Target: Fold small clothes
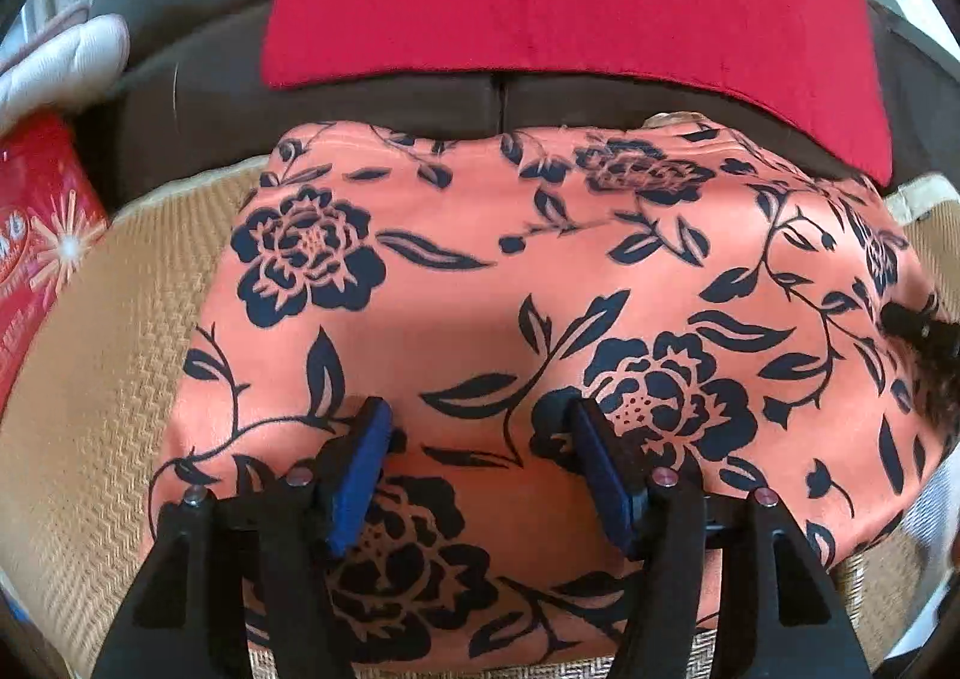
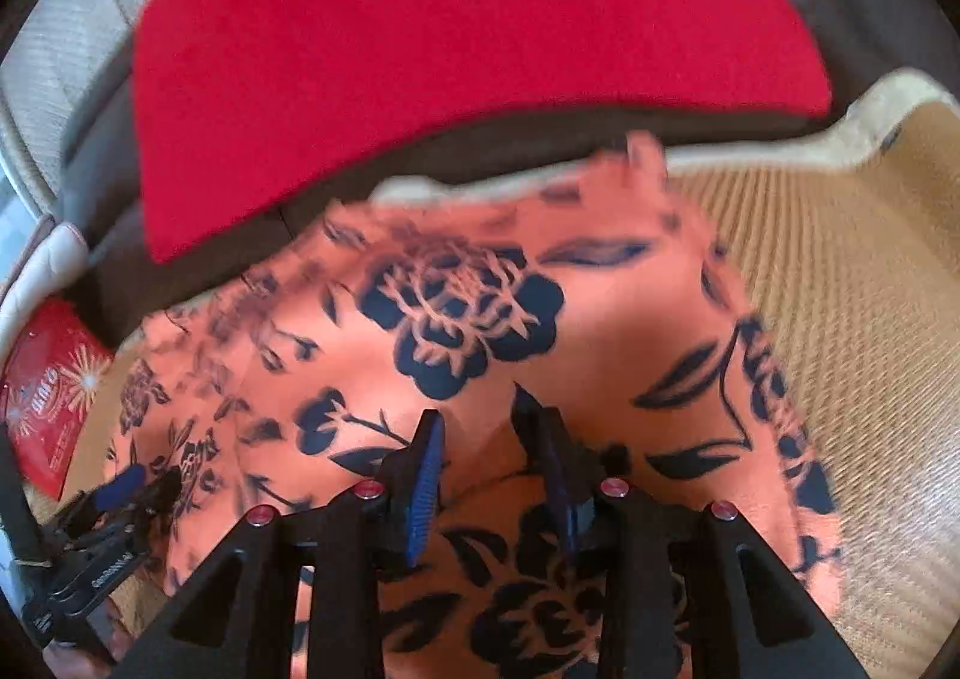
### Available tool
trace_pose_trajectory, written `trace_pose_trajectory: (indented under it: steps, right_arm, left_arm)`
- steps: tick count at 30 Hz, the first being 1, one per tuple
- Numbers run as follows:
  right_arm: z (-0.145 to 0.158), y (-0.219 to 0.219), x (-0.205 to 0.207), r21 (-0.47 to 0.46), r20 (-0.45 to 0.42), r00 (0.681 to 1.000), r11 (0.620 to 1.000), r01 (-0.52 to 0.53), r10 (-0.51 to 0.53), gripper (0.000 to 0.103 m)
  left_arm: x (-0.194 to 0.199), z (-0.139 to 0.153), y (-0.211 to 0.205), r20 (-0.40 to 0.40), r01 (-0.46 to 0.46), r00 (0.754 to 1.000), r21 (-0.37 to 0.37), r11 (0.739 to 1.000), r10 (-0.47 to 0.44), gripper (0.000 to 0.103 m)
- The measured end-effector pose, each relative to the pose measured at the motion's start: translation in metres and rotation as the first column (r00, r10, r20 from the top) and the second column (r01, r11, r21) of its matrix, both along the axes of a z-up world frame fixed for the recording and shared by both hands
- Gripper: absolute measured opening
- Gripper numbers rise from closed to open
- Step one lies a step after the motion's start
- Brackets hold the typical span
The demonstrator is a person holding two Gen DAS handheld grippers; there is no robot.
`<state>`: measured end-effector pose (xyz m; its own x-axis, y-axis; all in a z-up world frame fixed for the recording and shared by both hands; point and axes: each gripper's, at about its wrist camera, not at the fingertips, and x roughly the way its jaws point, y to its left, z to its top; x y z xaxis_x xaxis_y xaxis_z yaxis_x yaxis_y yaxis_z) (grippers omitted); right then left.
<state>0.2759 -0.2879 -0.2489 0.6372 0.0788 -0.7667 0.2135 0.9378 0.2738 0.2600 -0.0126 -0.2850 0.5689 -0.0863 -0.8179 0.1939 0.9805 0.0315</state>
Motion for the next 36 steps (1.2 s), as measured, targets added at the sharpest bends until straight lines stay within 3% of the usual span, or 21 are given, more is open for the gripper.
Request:
trace_pose_trajectory:
  steps: [2,5,9,17,20,23,26,30,36]
  right_arm:
    - [0.0,0.007,0.0,-0.046,-0.02,0.999,0.998,-0.034,0.034,0.037]
    - [-0.003,0.018,-0.006,-0.108,-0.048,0.996,0.991,-0.084,0.079,0.037]
    - [-0.008,0.014,-0.015,-0.043,-0.062,0.995,0.996,-0.083,0.08,0.037]
    - [-0.007,0.014,-0.018,-0.06,-0.057,0.993,0.993,-0.105,0.102,0.036]
    - [-0.006,0.019,-0.011,-0.096,-0.041,0.994,0.99,-0.104,0.1,0.036]
    - [0.002,0.019,-0.007,-0.06,-0.014,0.997,0.995,-0.076,0.075,0.037]
    - [0.018,0.025,-0.009,0.008,0.078,0.992,0.995,-0.1,0.099,0.037]
    - [0.029,0.057,-0.003,0.045,0.161,0.966,0.977,-0.21,0.2,0.037]
    - [0.024,0.102,0.002,0.065,0.157,0.945,0.952,-0.298,0.285,0.037]
  left_arm:
    - [-0.003,-0.002,-0.005,-0.009,0.023,1.0,0.044,0.999,-0.022,0.064]
    - [-0.003,-0.003,-0.005,-0.024,0.033,0.999,0.041,0.999,-0.032,0.064]
    - [-0.004,-0.003,-0.002,-0.039,0.038,0.999,0.023,0.999,-0.037,0.064]
    - [-0.023,-0.003,-0.001,-0.033,0.053,0.998,0.028,0.998,-0.052,0.064]
    - [-0.027,0.001,0.004,-0.027,0.042,0.999,-0.008,0.999,-0.042,0.063]
    - [-0.027,0.011,0.019,-0.039,0.014,0.999,-0.104,0.994,-0.018,0.063]
    - [-0.041,0.028,0.054,-0.006,-0.099,0.995,-0.212,0.972,0.1,0.063]
    - [-0.074,0.043,0.108,0.04,-0.249,0.958,-0.37,0.895,0.283,0.064]
    - [-0.097,0.02,0.136,-0.081,-0.342,0.934,-0.486,0.804,0.348,0.064]
